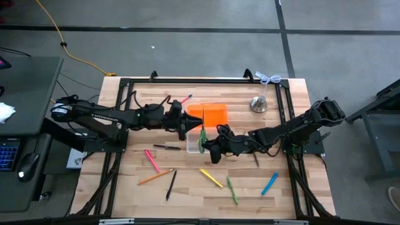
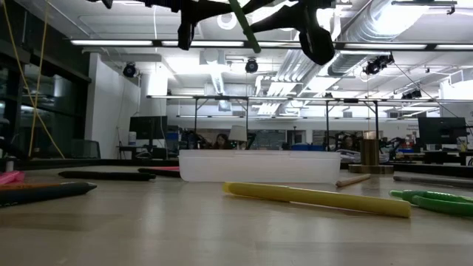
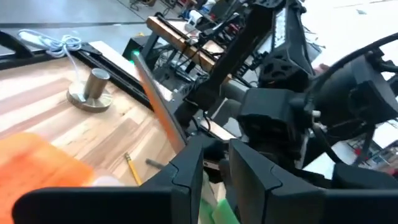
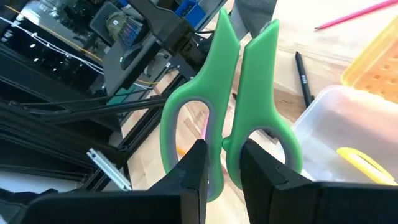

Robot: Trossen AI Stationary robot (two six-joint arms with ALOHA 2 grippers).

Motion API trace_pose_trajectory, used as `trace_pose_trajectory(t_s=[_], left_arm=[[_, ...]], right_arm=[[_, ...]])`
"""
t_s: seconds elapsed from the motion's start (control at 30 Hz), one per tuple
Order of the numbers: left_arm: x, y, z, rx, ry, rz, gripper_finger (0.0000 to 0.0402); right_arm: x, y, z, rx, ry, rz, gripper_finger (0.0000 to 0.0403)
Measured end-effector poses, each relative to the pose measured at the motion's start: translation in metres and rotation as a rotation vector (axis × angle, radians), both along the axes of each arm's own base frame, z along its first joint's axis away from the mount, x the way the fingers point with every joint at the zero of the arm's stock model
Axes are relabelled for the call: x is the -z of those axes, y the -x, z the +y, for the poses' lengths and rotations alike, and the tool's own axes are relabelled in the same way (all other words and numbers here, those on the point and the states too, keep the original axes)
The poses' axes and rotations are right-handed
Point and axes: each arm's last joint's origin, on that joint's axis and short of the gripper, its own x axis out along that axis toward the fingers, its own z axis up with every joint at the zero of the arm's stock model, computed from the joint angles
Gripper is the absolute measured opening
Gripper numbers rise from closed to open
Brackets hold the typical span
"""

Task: Pick & place school supplies into a supply box
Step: Put the green scissor into the container

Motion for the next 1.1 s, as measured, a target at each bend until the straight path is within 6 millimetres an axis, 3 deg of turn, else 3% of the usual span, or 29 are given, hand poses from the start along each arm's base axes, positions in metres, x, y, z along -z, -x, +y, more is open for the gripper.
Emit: trace_pose_trajectory(t_s=[1.1], left_arm=[[0.013, -0.004, 0.006, -0.071, 0.010, 0.082, 0.0111]], right_arm=[[0.004, 0.001, -0.001, 0.017, -0.013, 0.035, 0.0053]])
